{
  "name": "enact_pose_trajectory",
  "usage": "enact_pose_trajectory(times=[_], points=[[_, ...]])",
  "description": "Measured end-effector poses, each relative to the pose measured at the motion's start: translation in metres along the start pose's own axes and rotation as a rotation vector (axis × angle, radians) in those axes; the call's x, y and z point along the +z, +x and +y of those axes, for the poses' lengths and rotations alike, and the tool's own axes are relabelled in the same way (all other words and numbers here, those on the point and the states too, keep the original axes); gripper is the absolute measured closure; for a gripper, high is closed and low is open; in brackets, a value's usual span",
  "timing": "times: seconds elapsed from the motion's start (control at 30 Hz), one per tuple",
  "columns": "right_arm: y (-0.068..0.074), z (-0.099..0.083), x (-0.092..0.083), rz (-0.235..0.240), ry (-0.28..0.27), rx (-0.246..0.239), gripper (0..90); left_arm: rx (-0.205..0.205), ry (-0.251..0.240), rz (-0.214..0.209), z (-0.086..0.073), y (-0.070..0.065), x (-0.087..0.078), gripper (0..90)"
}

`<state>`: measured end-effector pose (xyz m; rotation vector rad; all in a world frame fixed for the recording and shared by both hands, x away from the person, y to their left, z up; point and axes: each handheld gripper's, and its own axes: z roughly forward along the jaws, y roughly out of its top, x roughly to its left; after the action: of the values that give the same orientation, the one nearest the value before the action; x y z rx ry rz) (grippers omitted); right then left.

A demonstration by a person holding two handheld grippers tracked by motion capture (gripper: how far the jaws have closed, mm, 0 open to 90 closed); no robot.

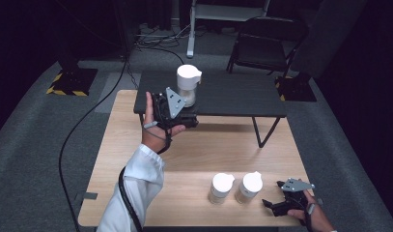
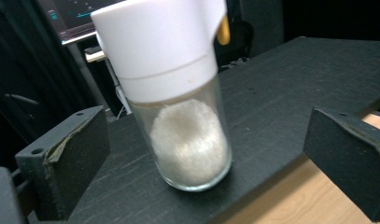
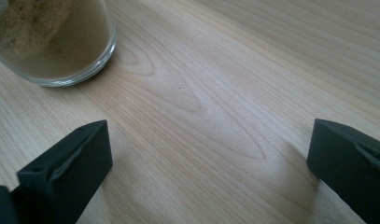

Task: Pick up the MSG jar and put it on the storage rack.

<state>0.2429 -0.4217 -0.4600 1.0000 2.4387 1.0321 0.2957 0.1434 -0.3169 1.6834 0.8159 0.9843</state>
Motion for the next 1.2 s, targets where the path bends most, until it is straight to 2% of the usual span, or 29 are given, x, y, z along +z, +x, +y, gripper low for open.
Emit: enact_pose_trajectory(times=[0.43, 0.6, 0.7, 0.93, 1.07, 1.2], points=[[0.000, 0.000, 0.000, 0.000, 0.000, 0.000, 0.0, 0.051, 0.006, -0.035, -0.020, -0.010, -0.017, 0.8], [0.000, 0.000, 0.000, 0.000, 0.000, 0.000, 0.0, 0.072, 0.024, -0.044, -0.028, -0.012, -0.022, 0.8], [0.000, 0.000, 0.000, 0.000, 0.000, 0.000, 0.0, 0.069, 0.032, -0.047, -0.033, -0.014, -0.025, 1.5], [0.000, 0.000, 0.000, 0.000, 0.000, 0.000, 0.0, 0.105, 0.057, -0.063, -0.044, -0.018, -0.032, 1.5], [0.000, 0.000, 0.000, 0.000, 0.000, 0.000, 0.0, 0.110, 0.072, -0.075, -0.051, -0.021, -0.035, 1.5], [0.000, 0.000, 0.000, 0.000, 0.000, 0.000, 0.0, 0.138, 0.091, -0.077, -0.056, -0.024, -0.037, 1.4]])
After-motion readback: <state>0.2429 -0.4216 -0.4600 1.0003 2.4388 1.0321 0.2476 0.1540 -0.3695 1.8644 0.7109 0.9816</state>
